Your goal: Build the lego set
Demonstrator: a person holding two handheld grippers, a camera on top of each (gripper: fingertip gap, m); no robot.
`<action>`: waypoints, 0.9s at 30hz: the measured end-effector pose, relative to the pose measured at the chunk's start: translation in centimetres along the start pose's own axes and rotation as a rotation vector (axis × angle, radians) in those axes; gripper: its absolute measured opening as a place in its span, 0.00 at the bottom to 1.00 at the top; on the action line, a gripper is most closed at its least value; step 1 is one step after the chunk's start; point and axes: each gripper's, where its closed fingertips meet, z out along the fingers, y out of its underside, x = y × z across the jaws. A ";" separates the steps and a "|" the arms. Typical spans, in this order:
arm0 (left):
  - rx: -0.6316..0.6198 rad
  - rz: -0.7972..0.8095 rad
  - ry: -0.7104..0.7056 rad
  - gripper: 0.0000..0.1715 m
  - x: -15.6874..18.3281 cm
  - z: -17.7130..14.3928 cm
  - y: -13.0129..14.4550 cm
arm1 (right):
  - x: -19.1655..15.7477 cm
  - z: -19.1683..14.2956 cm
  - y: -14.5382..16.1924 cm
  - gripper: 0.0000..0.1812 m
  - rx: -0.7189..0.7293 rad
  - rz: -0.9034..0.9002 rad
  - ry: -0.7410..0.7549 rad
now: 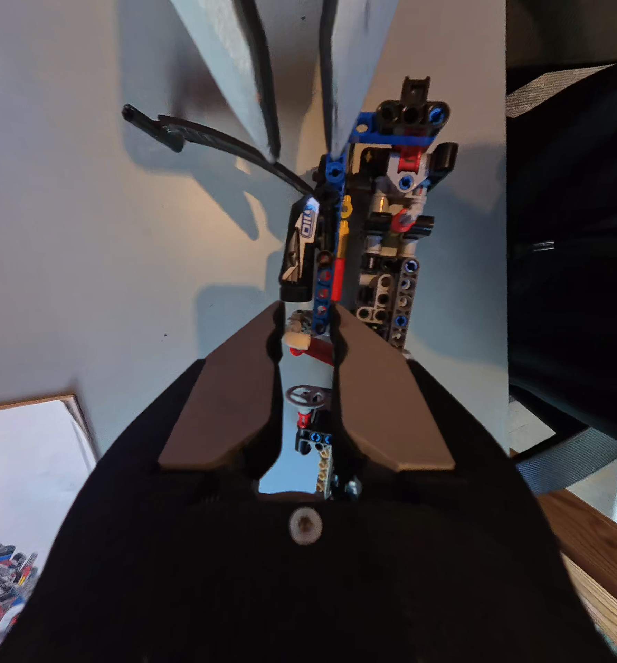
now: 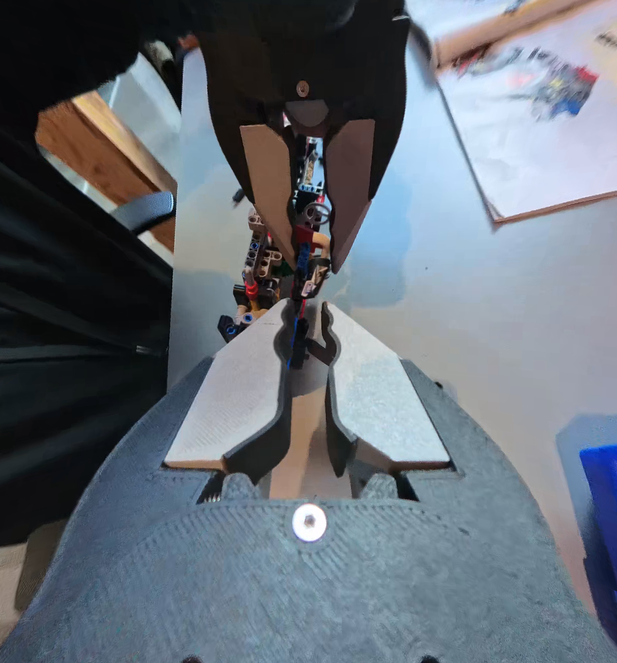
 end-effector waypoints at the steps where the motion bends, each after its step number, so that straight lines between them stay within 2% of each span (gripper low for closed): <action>1: 0.017 0.003 0.016 0.07 0.3 0.1 -0.2 | -0.1 0.3 0.2 0.06 -0.045 -0.001 -0.006; 4: 0.068 0.021 0.000 0.03 0.5 0.1 -0.5 | -0.3 1.2 0.8 0.05 -0.159 0.004 -0.024; 7: 0.121 0.033 -0.023 0.03 0.3 0.0 -0.5 | -0.5 1.4 1.5 0.01 -0.254 0.015 -0.038; 12: 0.168 0.079 -0.038 0.03 0.3 0.0 -0.5 | -0.4 1.6 1.4 0.01 -0.325 -0.015 -0.031; 15: 0.177 0.088 -0.045 0.03 0.2 0.2 -0.4 | -0.4 1.8 1.6 0.00 -0.321 -0.024 -0.031; 22: 0.169 0.082 -0.049 0.02 0.2 0.5 -0.1 | -0.3 2.2 1.7 0.00 -0.210 -0.050 -0.019; 27: 0.168 0.080 -0.068 0.02 0.0 0.6 -0.1 | -0.2 2.3 1.7 0.00 -0.203 -0.034 -0.060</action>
